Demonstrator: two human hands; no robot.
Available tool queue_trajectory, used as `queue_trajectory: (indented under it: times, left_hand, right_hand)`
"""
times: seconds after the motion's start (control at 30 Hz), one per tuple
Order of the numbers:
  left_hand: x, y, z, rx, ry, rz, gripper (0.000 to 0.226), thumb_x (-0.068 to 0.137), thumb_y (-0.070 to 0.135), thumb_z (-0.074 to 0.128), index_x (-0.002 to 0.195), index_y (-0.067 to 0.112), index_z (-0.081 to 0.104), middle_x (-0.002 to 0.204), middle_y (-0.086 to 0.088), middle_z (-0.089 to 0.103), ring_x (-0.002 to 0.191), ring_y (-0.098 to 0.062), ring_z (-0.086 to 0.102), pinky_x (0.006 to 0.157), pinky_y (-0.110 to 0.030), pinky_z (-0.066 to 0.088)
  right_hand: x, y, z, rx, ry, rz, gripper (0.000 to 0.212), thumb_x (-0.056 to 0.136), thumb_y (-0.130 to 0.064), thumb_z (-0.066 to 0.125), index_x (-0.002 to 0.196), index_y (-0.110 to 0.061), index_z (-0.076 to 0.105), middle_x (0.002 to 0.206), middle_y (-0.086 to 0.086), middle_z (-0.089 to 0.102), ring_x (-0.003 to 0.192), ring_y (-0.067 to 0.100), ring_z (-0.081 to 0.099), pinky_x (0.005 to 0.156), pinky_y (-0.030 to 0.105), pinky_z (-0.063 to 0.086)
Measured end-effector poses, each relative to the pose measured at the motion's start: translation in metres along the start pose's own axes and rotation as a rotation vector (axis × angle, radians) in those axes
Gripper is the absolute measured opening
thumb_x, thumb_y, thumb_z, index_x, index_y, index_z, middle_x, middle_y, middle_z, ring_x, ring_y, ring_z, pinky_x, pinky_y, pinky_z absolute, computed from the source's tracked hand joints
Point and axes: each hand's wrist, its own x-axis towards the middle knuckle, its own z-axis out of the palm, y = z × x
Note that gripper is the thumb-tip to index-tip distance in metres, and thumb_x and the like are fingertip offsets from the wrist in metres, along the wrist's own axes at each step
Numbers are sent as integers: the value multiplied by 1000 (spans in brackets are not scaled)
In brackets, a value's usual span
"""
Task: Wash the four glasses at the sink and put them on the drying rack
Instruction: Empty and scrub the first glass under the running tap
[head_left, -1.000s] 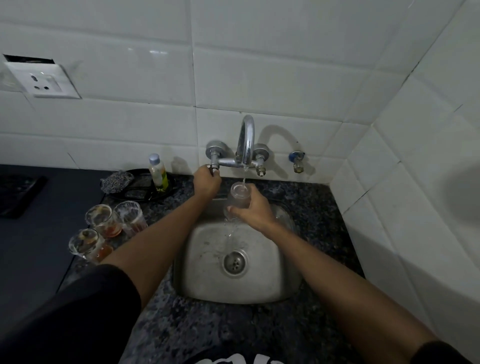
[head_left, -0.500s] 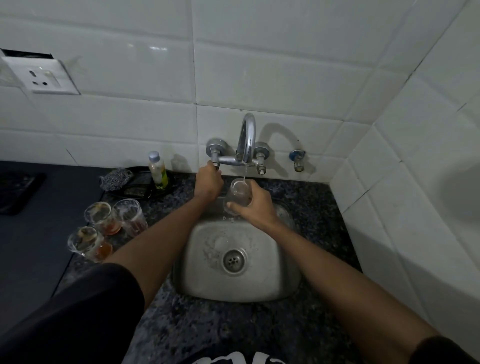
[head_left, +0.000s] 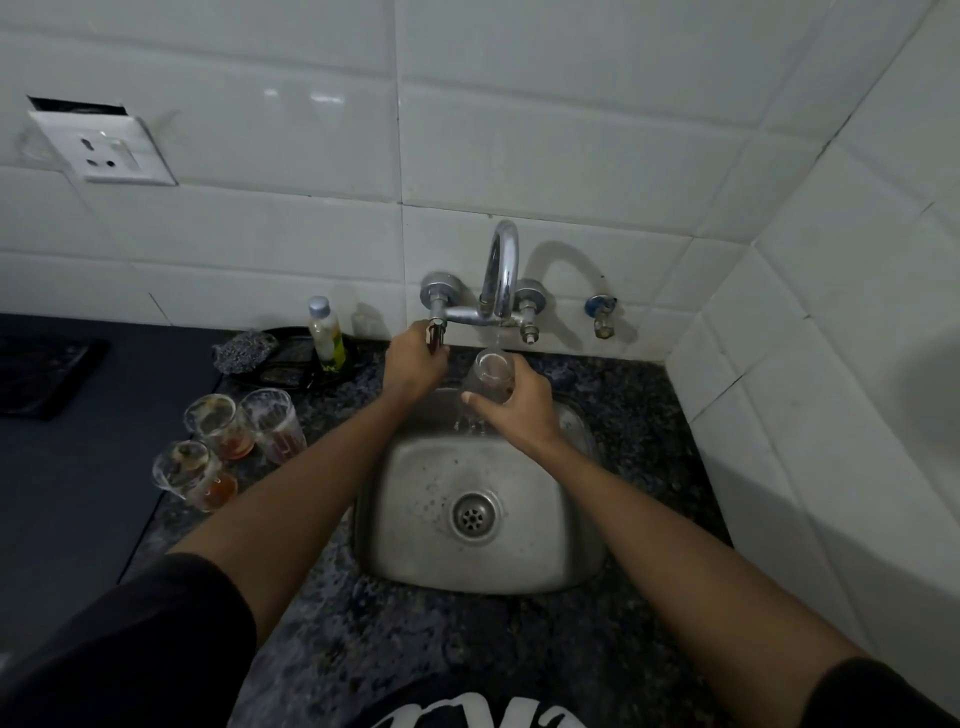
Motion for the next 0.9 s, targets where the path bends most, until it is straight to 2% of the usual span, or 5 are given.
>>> queue_trajectory:
  times: [0.2,0.37,0.5,0.67,0.9]
  left_hand:
    - [-20,0,-17,-14,-2,-12,61,85,18,70,143,7,53,122,-24,69,109,-37,69,94,-48,57]
    - [-36,0,-23,3,-2,0,59,87,21,71,142,8,55,116,-17,73,107,-33,69,93,-44,57]
    - [-49,1,-25,13,-2,5,58,86,22,71,140,9,56,116,-15,73,106,-33,70,92,-44,57]
    - [-58,-2,-27,65,-13,33,57,86,28,72,138,10,57,117,-16,72,104,-35,69,89,-48,57]
    - [-66,-3,-32,86,-3,57,52,86,27,72,134,10,61,118,-16,73,108,-36,69,90,-47,57]
  right_hand:
    - [2,-8,-1,-7,59,23,53,72,-34,95,113,-18,66,105,-3,74,94,10,70,85,29,59]
    - [-2,-10,-2,-14,150,-30,52,74,-38,93,113,-19,65,102,-5,73,91,9,70,82,24,58]
    - [-2,-10,-2,-64,117,3,60,72,-43,93,117,-16,65,103,-2,74,91,13,71,82,32,61]
    - [-8,-18,-1,-10,164,-42,49,75,-41,91,110,-19,66,101,-4,74,91,11,71,81,26,58]
    - [-15,-14,3,-37,169,-15,52,72,-46,91,108,-18,65,101,-3,73,91,14,70,82,37,60]
